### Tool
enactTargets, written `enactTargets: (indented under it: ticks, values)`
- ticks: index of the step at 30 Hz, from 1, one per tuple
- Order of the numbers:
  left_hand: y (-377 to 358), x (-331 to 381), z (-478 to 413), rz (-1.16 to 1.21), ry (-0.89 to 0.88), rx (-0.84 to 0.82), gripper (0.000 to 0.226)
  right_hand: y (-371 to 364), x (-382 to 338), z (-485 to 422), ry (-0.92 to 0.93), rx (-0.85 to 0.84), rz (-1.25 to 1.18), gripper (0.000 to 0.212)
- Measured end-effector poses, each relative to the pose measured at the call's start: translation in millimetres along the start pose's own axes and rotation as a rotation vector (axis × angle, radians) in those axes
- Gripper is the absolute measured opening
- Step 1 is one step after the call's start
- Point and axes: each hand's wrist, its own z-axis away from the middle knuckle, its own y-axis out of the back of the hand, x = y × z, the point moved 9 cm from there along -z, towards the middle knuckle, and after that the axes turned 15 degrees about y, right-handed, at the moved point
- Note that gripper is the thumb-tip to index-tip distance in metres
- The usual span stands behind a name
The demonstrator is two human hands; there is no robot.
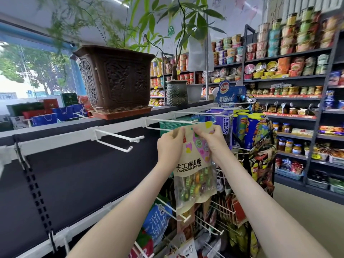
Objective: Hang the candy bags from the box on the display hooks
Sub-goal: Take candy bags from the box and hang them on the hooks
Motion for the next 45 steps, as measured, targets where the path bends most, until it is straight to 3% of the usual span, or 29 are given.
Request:
enactTargets:
  ticks: [12, 19, 29, 35, 39, 45]
  values:
    - [14, -4, 6, -0.085, -0.083, 0.092, 0.042, -11, 1, 2, -0.002, -0.113, 0.093, 0.057]
    - [8, 14, 13, -0.169, -0.157, 0.109, 0.050, -6, -6, -11, 0.065, -0.063, 0.130, 0.052]
    - [17, 0, 1, -0.136, -0.081, 0.114, 0.044, -13, 4, -8, 0.042, -0.099, 0.164, 0.056]
    - [26, -4, -11, -0.187, -0.043, 0.135, 0.046, -15, 24, -13, -0.015, -0.087, 0.315, 0.084]
    - [35, -13, -18, -0.169, -0.023, 0.142, 0.047, -27, 29, -18, 0.036, -0.080, 0.499, 0.070]
    - [44, -19, -22, -0.206, -0.030, 0.112, 0.026, -45, 36, -21, 0.087, -0.111, 0.504, 0.087]
